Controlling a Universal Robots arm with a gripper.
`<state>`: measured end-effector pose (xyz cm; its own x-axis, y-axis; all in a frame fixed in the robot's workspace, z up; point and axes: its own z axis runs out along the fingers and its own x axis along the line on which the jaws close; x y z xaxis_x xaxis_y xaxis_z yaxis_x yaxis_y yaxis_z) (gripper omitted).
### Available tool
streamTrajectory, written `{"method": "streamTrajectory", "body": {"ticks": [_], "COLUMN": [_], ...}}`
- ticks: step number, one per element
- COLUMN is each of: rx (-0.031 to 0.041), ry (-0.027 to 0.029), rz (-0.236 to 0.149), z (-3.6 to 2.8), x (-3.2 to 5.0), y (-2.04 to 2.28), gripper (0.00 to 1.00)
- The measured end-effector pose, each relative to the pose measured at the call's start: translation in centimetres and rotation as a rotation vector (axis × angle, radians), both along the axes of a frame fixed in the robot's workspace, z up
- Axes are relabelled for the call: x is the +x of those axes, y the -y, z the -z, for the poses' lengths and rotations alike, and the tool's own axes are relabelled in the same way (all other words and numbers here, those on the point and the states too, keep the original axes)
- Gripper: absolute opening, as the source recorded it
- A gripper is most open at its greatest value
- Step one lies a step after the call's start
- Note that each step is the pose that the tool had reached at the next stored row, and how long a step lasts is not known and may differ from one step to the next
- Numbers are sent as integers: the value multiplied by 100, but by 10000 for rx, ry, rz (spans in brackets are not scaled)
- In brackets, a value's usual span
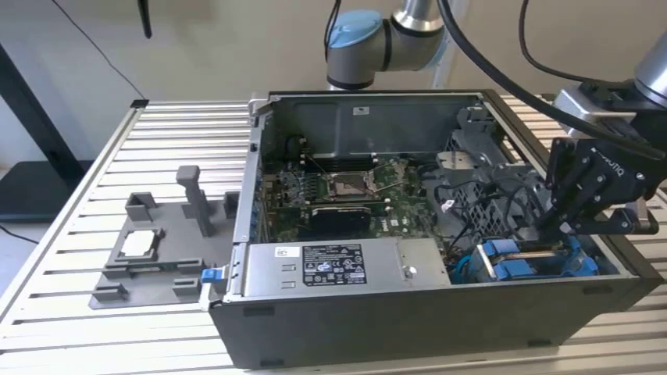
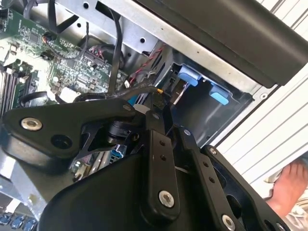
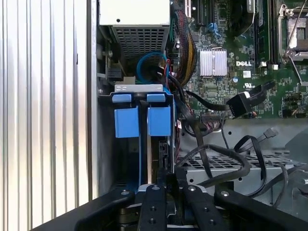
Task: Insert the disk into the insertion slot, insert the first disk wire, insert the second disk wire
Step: 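Insert the first disk wire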
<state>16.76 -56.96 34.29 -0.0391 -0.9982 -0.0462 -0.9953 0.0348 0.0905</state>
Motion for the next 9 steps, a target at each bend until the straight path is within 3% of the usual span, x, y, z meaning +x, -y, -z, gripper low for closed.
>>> {"method": "streamTrajectory", "body": {"ticks": [9], "rx": [149], "ry": [-2], "rz": [256], "z": [32], "x": [19], "y": [1], "gripper": [19]}}
